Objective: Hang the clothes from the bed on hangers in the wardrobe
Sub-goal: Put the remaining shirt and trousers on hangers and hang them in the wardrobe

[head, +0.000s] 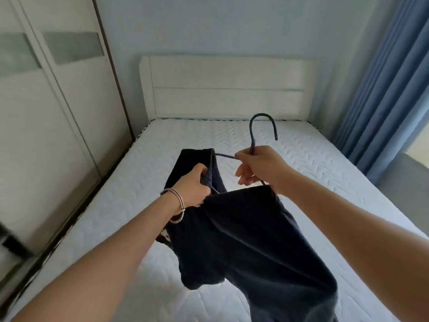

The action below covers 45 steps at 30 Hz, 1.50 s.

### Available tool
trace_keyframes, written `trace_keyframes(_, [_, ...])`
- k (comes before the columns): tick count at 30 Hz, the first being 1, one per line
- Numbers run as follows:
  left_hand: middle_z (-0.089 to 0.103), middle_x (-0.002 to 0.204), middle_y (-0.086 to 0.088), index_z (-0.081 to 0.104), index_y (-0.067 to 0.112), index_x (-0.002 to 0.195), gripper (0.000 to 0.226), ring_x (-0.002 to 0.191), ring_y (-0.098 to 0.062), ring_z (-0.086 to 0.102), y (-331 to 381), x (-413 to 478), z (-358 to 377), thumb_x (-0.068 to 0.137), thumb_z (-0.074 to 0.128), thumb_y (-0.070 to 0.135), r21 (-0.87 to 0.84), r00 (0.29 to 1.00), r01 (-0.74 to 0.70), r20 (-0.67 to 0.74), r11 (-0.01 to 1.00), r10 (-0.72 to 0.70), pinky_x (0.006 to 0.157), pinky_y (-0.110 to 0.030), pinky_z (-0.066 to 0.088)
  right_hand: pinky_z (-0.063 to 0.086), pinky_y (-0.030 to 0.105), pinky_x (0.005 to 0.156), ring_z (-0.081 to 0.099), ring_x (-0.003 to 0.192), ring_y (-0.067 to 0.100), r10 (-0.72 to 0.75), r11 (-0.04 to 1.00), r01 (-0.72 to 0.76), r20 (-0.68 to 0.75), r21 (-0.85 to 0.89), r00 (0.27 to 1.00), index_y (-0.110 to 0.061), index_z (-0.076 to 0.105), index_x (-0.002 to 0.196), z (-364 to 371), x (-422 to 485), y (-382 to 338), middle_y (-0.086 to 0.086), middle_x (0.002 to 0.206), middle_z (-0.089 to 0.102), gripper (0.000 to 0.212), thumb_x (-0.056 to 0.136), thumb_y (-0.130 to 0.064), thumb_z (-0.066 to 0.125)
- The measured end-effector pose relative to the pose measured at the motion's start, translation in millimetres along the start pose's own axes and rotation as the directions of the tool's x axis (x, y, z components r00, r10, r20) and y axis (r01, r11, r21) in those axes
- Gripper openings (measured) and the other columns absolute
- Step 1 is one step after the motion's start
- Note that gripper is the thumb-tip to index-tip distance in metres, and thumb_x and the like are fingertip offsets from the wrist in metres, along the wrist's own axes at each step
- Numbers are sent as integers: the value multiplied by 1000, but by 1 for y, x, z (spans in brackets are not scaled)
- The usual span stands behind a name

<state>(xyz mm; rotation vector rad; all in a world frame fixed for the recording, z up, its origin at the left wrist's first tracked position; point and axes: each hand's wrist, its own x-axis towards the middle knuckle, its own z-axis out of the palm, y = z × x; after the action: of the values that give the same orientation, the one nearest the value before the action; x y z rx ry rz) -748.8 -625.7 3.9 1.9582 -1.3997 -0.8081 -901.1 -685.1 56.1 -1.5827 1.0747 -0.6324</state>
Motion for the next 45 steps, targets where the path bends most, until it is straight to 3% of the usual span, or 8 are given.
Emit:
trace_keyframes(9, [66, 107, -14, 59, 11, 113, 35, 78, -25, 59, 56, -91, -131, 81, 52, 0, 382, 925, 61, -368, 922, 91, 65, -25, 48, 56, 17, 49, 67, 47, 12, -239, 913, 160, 174, 376, 955, -4, 57, 90, -19, -67, -121, 10, 62, 67, 12, 95, -11, 49])
trace_keyframes(15, [70, 99, -12, 65, 6, 95, 25, 91, -26, 64, 105, -153, -150, 92, 46, 21, 366, 688, -62, -658, 929, 305, 79, -28, 45, 54, 22, 63, 63, 67, 21, -454, 887, 451, 377, 101, 807, -4, 54, 98, 21, -93, -159, 11, 76, 63, 16, 98, -12, 41])
trace_keyframes(20, [68, 102, -16, 62, 1, 96, 58, 101, -30, 62, 117, -213, -128, 88, 40, 54, 321, 864, 91, -497, 943, 86, 83, -36, 47, 49, 31, 74, 64, 79, 23, -612, 594, 722, 383, -355, 692, -7, 68, 91, 58, -100, -172, 8, 84, 71, 26, 92, -26, 49])
trace_keyframes(24, [66, 92, -2, 49, 16, 85, 17, 82, -18, 64, 86, -231, -130, 90, 50, 32, 289, 863, 125, -503, 949, 40, 70, -23, 46, 44, 30, 69, 59, 81, 20, -661, 532, 777, 407, -337, 630, -13, 69, 94, 90, -113, -184, 5, 82, 65, 32, 90, -39, 52])
trace_keyframes(29, [65, 65, 9, 56, 20, 73, 24, 36, 1, 53, 66, -271, -173, 94, 45, 25, 317, 777, 179, -626, 931, 64, 48, -8, 42, 45, 34, 86, 58, 92, 24, -706, 462, 863, 505, -203, 496, -10, 67, 93, 116, -132, -207, 5, 91, 58, 32, 92, -37, 50])
trace_keyframes(33, [63, 65, 11, 63, 22, 83, 20, 55, -5, 56, 56, -313, -210, 92, 48, 33, 446, 688, 300, -714, 844, 133, 68, -27, 50, 42, 21, 59, 51, 53, 11, -689, 584, 811, 551, 38, 470, -16, 63, 78, 153, -152, -230, -5, 66, 61, 25, 93, -31, 50])
trace_keyframes(39, [71, 95, -6, 66, 15, 100, 33, 85, -20, 61, 5, -396, -270, 94, 42, 36, 461, 475, 308, -832, 832, 286, 78, -34, 48, 31, 15, 43, 37, 49, 10, -709, 667, 690, 525, 281, 472, -14, 59, 72, 237, -191, -255, 0, 62, 55, 26, 94, -23, 50])
trace_keyframes(45, [41, 55, -3, 35, 20, 60, 48, 55, -22, 43, -100, -507, -329, 93, 19, 52, 289, 406, 552, -913, 782, 51, 56, -31, 31, 30, 10, 36, 38, 42, 8, -768, 599, 725, 500, 340, 400, -6, 62, 75, 356, -246, -289, 0, 59, 56, 28, 94, -23, 51])
